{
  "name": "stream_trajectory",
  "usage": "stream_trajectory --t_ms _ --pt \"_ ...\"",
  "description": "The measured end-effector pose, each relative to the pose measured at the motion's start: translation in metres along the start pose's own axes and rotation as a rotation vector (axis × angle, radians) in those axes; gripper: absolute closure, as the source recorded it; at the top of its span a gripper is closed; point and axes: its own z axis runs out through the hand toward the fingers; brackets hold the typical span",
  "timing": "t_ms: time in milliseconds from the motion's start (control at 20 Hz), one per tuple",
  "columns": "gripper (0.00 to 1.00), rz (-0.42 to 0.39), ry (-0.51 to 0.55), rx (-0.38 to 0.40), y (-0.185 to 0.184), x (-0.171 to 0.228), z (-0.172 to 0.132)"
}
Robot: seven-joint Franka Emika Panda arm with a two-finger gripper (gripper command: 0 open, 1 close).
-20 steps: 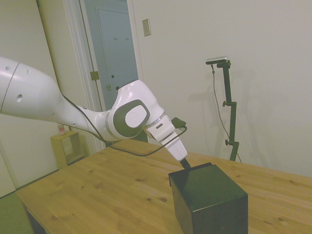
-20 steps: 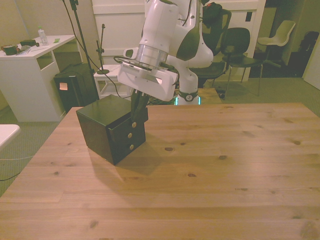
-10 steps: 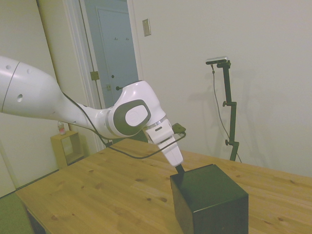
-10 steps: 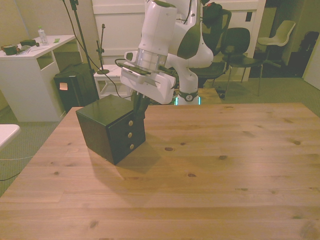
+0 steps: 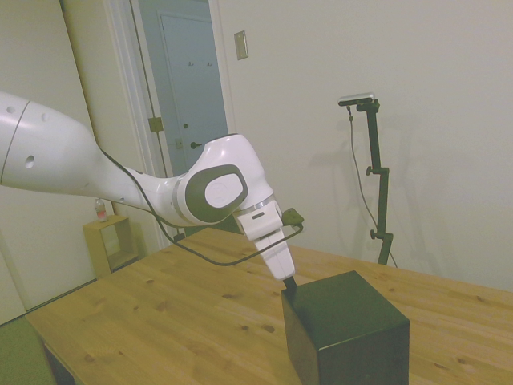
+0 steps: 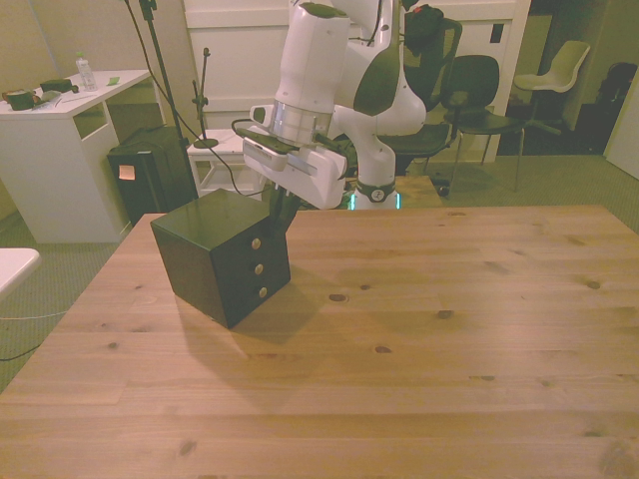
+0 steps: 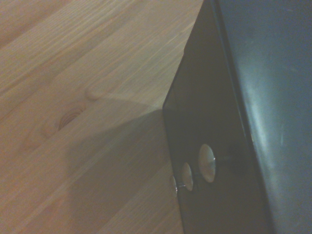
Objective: Close the top drawer
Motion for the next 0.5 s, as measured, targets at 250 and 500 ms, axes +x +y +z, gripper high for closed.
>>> stream_trajectory --t_ms 250,500 --pt "1.0 -0.041 0.003 0.105 -0.011 -0.015 -0.006" --pt "0.0 -0.112 -0.071 0.262 -0.016 -0.053 -0.033"
